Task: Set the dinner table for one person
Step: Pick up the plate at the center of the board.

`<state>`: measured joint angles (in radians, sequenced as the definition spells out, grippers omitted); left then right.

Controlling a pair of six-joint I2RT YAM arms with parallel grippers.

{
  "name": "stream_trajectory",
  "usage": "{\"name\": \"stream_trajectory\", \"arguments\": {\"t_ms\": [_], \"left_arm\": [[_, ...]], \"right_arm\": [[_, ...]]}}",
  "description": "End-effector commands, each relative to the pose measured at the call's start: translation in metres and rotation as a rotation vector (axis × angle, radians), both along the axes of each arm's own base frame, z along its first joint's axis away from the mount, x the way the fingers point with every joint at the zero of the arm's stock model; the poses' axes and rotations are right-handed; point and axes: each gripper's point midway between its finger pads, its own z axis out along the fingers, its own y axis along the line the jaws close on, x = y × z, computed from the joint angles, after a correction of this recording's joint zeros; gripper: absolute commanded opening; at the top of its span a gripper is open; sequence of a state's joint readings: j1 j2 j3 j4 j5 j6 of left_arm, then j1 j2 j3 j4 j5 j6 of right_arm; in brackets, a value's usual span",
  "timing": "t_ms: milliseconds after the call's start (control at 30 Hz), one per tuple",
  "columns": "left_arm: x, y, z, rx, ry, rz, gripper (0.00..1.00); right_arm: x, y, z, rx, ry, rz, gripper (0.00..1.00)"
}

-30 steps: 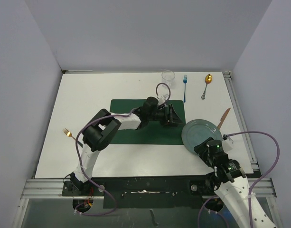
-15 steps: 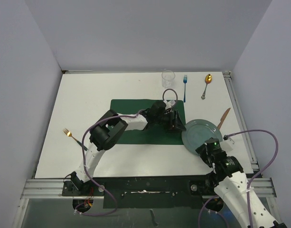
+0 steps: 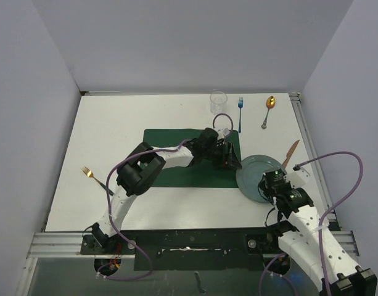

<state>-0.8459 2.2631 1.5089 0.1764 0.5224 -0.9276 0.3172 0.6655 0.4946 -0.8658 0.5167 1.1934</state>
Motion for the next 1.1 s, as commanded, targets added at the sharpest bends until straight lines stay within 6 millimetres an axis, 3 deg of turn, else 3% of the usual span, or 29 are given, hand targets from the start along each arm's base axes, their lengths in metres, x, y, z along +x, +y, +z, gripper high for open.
{"name": "stream_trajectory", "arguments": {"t_ms": [0,200,367,567,833,1067], "left_arm": [[0.004,-0.007,0.027,-0.036,-0.074,-0.008,0.58],[0.004,-0.003,0.032,-0.030,-0.091,-0.002,0.58],[0.004,-0.002,0.031,-0.024,-0.099,-0.006,0.58],[0.001,-0.007,0.029,-0.049,-0.087,-0.036,0.58],[-0.004,-0.014,0.023,-0.097,-0.055,-0.068,0.58],[-0.011,-0.022,0.020,-0.157,-0.011,-0.112,0.58]], "right_arm": [[0.015,-0.004,-0.005,-0.014,-0.022,-0.041,0.53],[0.021,0.007,-0.019,0.052,-0.003,-0.044,0.51],[0.010,0.005,-0.023,0.062,0.007,-0.070,0.51],[-0.006,-0.006,-0.016,0.048,-0.009,-0.106,0.51],[-0.007,-0.005,-0.003,0.062,-0.040,-0.095,0.51],[-0.007,-0.004,-0.007,0.061,-0.016,-0.094,0.51]]}}
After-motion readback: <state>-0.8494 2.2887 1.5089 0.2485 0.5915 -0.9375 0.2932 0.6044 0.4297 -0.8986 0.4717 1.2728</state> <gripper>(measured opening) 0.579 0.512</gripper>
